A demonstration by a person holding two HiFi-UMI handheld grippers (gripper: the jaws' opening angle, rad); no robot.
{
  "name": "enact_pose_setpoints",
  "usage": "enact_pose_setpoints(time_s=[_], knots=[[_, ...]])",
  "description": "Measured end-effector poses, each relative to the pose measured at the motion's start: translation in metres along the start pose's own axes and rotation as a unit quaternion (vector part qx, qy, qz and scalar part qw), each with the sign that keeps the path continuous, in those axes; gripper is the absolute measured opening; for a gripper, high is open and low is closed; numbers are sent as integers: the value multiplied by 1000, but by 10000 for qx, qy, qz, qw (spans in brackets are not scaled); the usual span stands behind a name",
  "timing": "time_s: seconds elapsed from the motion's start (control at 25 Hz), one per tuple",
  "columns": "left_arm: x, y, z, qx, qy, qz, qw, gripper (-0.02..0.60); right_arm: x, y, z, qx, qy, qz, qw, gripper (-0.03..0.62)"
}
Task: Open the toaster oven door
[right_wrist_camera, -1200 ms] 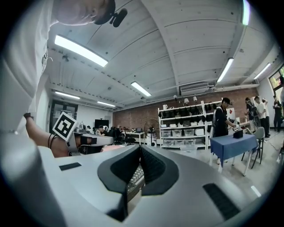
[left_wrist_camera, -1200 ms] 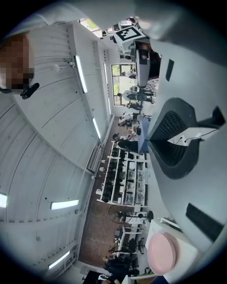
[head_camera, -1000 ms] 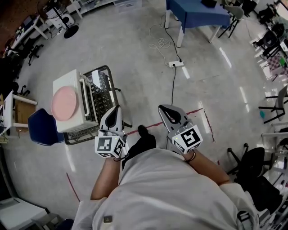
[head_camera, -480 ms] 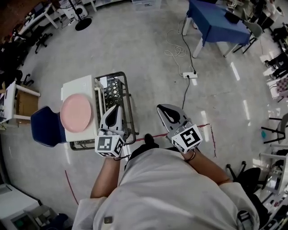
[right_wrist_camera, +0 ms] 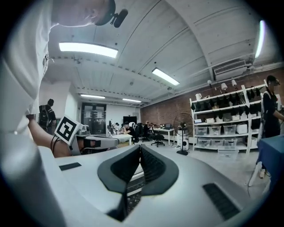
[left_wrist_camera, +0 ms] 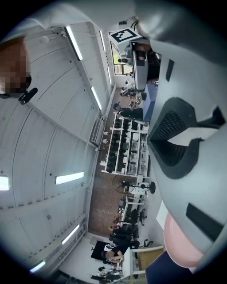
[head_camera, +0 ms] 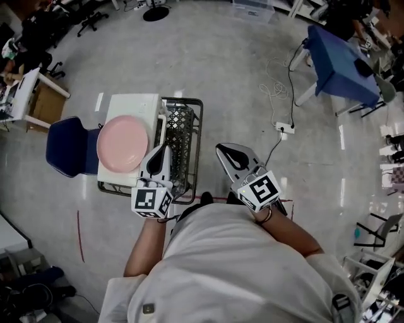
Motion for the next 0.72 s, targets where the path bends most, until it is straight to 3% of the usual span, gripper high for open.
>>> enact_pose_setpoints(time_s=[0.2, 0.32, 0.6, 0.72], knots=[[19, -6, -2, -58, 57, 727, 9973, 15, -29, -50, 1, 23, 71, 801, 9968, 20], [24, -24, 7, -17, 89, 1329, 9911, 15, -63, -85, 8, 91, 58, 1436, 9896, 18], [27, -59, 26, -18, 101, 2553, 9668, 15, -124, -163, 23, 125, 318, 2819, 9588, 20], [29, -65, 24, 3, 157, 3058, 9520, 15, -138, -193, 21, 293, 342, 3373, 9403, 18]])
Point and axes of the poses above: the fingertips, and each gripper's own axes: y backward along the fingers, x to its left, z out of its top, the point moved 9 cm from there along y, backward along the fingers, and after that the axes turned 6 degrees about z, right-handed, at the moved point
